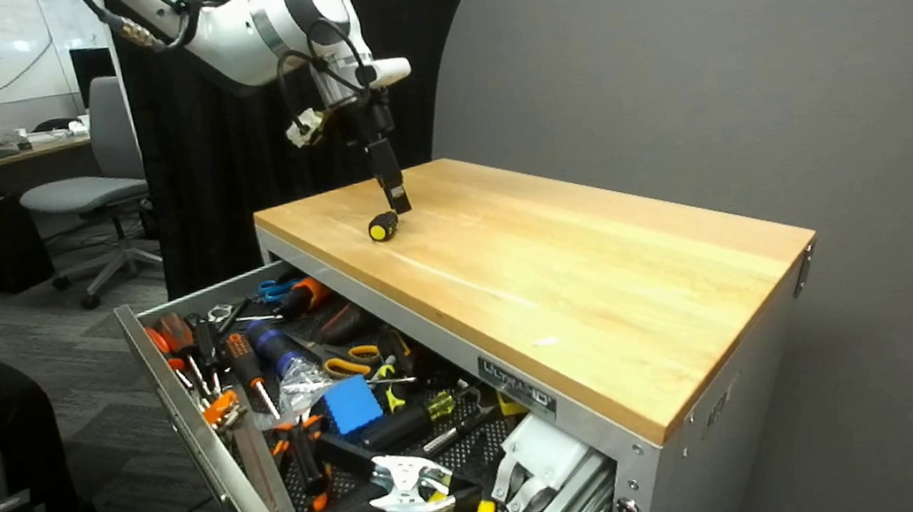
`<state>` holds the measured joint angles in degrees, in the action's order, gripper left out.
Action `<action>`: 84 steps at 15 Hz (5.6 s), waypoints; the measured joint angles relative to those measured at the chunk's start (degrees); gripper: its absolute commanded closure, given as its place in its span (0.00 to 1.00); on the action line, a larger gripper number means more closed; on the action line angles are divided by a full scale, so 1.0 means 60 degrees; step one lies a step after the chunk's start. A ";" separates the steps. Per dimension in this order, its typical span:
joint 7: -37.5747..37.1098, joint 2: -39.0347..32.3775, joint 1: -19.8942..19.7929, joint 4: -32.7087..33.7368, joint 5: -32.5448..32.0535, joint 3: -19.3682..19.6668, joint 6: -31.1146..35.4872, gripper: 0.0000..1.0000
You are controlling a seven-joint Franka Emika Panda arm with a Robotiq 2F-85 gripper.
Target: Put the screwdriver in the drawer then close it
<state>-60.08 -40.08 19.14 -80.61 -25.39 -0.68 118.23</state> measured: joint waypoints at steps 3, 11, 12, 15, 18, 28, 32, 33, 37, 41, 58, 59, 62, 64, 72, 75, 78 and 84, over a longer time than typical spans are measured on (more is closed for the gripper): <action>0.0187 -0.0399 0.0007 0.0393 0.0009 0.0008 -0.0078 0.51; 0.0851 -0.0453 0.0011 0.0845 0.0660 0.0008 -0.0968 0.94; 0.0864 -0.0420 -0.0005 0.0839 0.0782 0.0009 -0.1109 0.94; 0.0865 -0.0316 -0.0095 0.0720 0.1243 0.0009 -0.1377 0.91; 0.0865 -0.0121 -0.0236 0.0437 0.1656 0.0010 -0.1509 0.92; 0.0194 0.1988 -0.0571 -0.3181 0.1836 0.0310 -0.1448 0.91; -0.0324 0.2745 -0.0832 -0.4978 0.1859 0.0304 -0.0729 0.59; -0.0441 0.2837 -0.0843 -0.5322 0.1866 0.0287 -0.0338 0.51; -0.0615 0.2917 -0.0850 -0.6126 0.1971 0.0126 0.0926 0.22; 0.0678 0.3226 -0.1061 -0.6817 0.2205 -0.0059 0.1682 0.00; 1.0243 0.6899 -0.3079 -0.9428 0.5302 -0.0151 0.0293 0.00; 1.0239 0.6883 -0.3071 -0.9432 0.5302 -0.0152 0.0293 0.00; 1.0314 0.6819 -0.3077 -0.9423 0.5274 -0.0114 0.0303 0.00; 1.0363 0.6813 -0.3111 -0.9394 0.5111 -0.0014 0.0263 0.00; 1.0424 0.6492 -0.3679 -0.9444 0.4443 0.0657 0.0246 0.00; 1.0421 0.6087 -0.3934 -0.9434 0.4099 0.0916 0.0246 0.00; 1.0417 0.5672 -0.4149 -0.9403 0.3836 0.1150 0.0246 0.00; 1.0280 0.5036 -0.4367 -0.9392 0.3134 0.1485 0.0232 0.16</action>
<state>1.61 -9.86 -7.07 -136.96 -6.59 8.23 119.62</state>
